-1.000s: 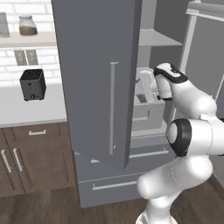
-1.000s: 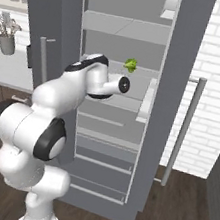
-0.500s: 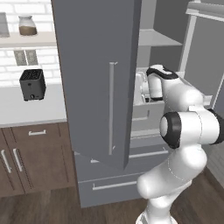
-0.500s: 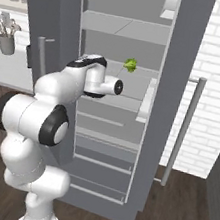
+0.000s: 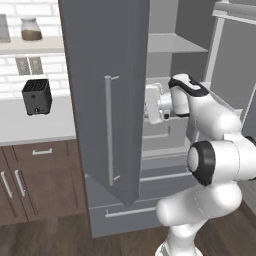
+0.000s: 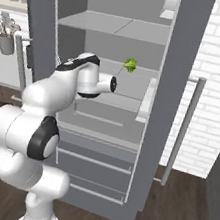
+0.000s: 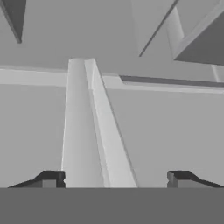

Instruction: Take the strawberry from the fridge and place it on top of the pancake, located on the dining counter.

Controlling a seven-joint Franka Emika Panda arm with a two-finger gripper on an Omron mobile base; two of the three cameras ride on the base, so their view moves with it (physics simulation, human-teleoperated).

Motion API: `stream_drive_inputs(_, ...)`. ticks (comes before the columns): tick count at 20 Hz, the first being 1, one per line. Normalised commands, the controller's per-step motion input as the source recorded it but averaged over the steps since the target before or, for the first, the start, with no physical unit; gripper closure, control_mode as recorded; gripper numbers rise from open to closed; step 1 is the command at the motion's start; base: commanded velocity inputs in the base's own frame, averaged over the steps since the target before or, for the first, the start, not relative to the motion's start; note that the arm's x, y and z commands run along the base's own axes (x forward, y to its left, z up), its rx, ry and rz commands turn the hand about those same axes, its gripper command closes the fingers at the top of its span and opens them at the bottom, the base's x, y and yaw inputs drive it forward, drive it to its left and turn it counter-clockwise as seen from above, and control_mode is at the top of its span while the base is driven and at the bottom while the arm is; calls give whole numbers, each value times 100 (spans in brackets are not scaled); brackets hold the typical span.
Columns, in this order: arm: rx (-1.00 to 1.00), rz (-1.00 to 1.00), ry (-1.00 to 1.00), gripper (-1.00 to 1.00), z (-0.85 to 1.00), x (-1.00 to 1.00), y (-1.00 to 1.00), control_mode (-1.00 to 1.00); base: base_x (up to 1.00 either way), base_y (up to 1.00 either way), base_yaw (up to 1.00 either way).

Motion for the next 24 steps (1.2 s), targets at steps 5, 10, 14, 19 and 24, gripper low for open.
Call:
stream_drive_inputs(5,0,11,0,-100,20,-46,93,-100,0,0,0)
stream_drive_inputs(10,0,8,0,-100,3,-38,96,-100,0,0,0)
stream_drive_inputs(14,0,7,0,-100,5,-36,97,-100,0,0,0)
stream_drive_inputs(19,0,4,0,-100,9,-30,100,-100,0,0,0)
stream_drive_inputs(24,0,1,0,-100,18,-26,53,-100,0,0,0)
